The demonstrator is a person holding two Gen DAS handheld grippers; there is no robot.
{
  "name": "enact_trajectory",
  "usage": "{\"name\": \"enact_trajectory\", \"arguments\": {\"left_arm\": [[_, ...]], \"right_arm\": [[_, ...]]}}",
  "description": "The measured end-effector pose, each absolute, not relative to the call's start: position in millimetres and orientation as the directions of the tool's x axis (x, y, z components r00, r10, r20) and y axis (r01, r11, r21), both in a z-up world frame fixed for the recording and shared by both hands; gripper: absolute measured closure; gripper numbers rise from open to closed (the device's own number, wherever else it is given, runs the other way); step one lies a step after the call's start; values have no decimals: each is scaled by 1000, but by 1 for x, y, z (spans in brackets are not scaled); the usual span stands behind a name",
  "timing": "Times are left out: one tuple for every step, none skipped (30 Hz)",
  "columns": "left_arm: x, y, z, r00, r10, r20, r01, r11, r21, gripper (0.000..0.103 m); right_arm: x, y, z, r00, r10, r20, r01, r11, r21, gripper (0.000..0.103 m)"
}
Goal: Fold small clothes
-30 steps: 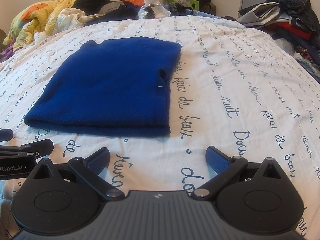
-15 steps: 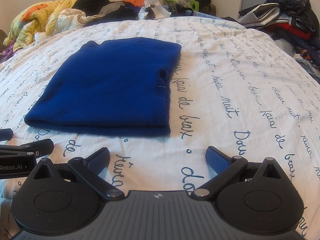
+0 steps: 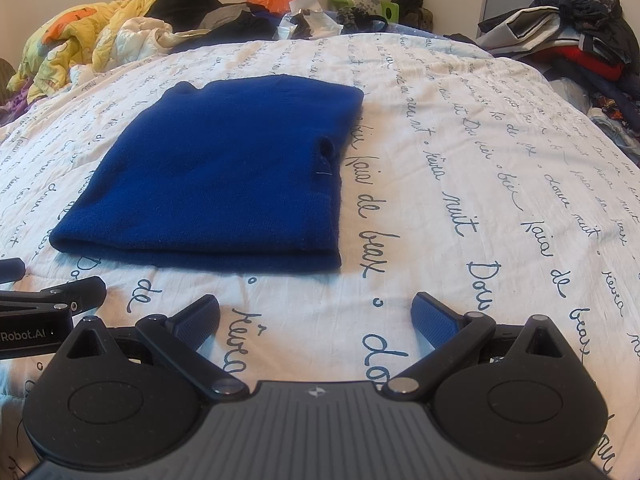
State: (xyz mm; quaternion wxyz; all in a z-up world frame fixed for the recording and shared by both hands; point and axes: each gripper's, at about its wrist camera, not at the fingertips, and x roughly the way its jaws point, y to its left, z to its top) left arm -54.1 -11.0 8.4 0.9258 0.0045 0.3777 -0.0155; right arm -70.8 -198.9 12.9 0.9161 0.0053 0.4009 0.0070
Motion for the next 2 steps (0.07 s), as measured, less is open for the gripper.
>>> {"name": "enact_trajectory", "arguments": {"left_arm": [[-55,-8,9,720,-14,-694,20,1000,0,0],[-57,-4,12,735,-5,-678,10,1000,3,0]], "right_arm": [[-71,-200,14,677,22,-736,-12,1000,19,0],[-70,-201,15,676,32,-736,-18,999,28,0]]}}
